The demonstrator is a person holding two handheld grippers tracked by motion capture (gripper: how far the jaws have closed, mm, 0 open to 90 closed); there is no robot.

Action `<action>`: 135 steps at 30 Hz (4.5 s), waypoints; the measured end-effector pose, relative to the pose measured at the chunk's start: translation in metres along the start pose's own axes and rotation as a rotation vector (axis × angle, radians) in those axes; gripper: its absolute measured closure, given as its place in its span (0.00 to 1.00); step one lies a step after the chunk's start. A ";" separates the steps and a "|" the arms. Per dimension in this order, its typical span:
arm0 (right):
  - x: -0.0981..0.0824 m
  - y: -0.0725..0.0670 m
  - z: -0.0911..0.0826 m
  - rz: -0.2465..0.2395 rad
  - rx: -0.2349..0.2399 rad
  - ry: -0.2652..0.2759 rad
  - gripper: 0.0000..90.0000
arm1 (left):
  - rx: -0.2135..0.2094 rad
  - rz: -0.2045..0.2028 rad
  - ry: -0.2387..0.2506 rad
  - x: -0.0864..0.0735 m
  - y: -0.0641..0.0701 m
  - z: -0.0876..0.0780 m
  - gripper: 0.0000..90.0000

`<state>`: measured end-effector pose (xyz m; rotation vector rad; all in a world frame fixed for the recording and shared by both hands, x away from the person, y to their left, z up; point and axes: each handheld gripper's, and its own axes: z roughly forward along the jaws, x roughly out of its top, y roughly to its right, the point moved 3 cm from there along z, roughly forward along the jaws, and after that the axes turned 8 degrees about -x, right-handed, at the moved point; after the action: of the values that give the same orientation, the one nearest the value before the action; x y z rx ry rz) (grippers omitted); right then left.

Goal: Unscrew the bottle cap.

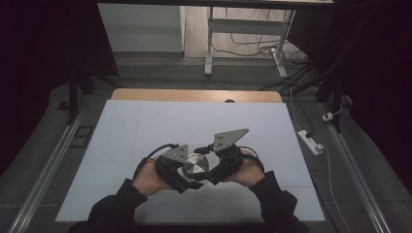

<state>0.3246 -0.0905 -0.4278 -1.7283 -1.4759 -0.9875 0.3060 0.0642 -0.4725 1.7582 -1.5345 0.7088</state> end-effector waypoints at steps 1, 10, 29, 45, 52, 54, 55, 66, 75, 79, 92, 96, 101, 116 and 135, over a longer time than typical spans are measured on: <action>-0.002 0.000 0.000 -0.008 0.020 0.004 0.22 | 0.000 0.002 -0.006 0.000 0.000 0.002 0.18; 0.009 0.001 -0.008 0.100 -0.192 -0.037 0.05 | 0.165 -0.093 0.005 -0.002 -0.010 -0.006 0.18; 0.012 -0.011 0.004 0.016 -0.204 -0.032 0.22 | 0.040 -0.033 0.025 0.000 -0.003 -0.009 0.18; 0.022 -0.016 -0.013 -0.001 -0.286 -0.041 0.10 | 0.171 -0.083 0.034 0.004 -0.005 -0.012 0.18; 0.020 -0.023 0.008 -0.010 -0.419 -0.062 0.21 | 0.192 -0.093 0.014 0.005 -0.004 -0.009 0.18; 0.019 -0.023 0.008 0.001 -0.418 -0.066 0.22 | 0.183 -0.090 0.014 0.005 -0.003 -0.008 0.18; 0.019 -0.023 0.008 -0.001 -0.407 -0.067 0.22 | 0.166 -0.082 0.011 0.005 -0.003 -0.009 0.18; 0.009 -0.014 -0.001 -0.036 -0.142 -0.017 0.22 | -0.022 -0.015 0.024 0.000 -0.001 -0.005 0.18; 0.005 -0.015 -0.002 -0.076 -0.042 0.009 0.22 | -0.089 0.045 0.011 -0.002 0.002 -0.005 0.18; 0.004 -0.016 -0.003 -0.100 0.017 0.026 0.22 | -0.131 0.083 0.012 -0.001 0.005 -0.006 0.18; 0.013 -0.012 -0.002 0.001 -0.280 -0.057 0.06 | 0.088 -0.060 0.005 -0.003 -0.009 -0.005 0.18; 0.015 -0.016 0.007 0.026 -0.365 -0.034 0.15 | 0.136 -0.096 0.021 -0.002 -0.011 -0.008 0.18; 0.013 -0.019 0.014 0.020 -0.385 -0.022 0.22 | 0.132 -0.088 0.024 -0.001 -0.009 -0.010 0.18; 0.011 -0.016 -0.012 -0.033 -0.037 -0.014 0.10 | -0.046 0.049 0.021 0.005 0.006 -0.006 0.18; 0.019 -0.024 0.006 0.018 -0.337 -0.049 0.22 | 0.092 -0.046 0.017 0.005 -0.001 -0.012 0.18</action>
<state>0.3036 -0.0725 -0.4138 -2.0090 -1.3804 -1.2486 0.3081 0.0706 -0.4618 1.8444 -1.4658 0.7807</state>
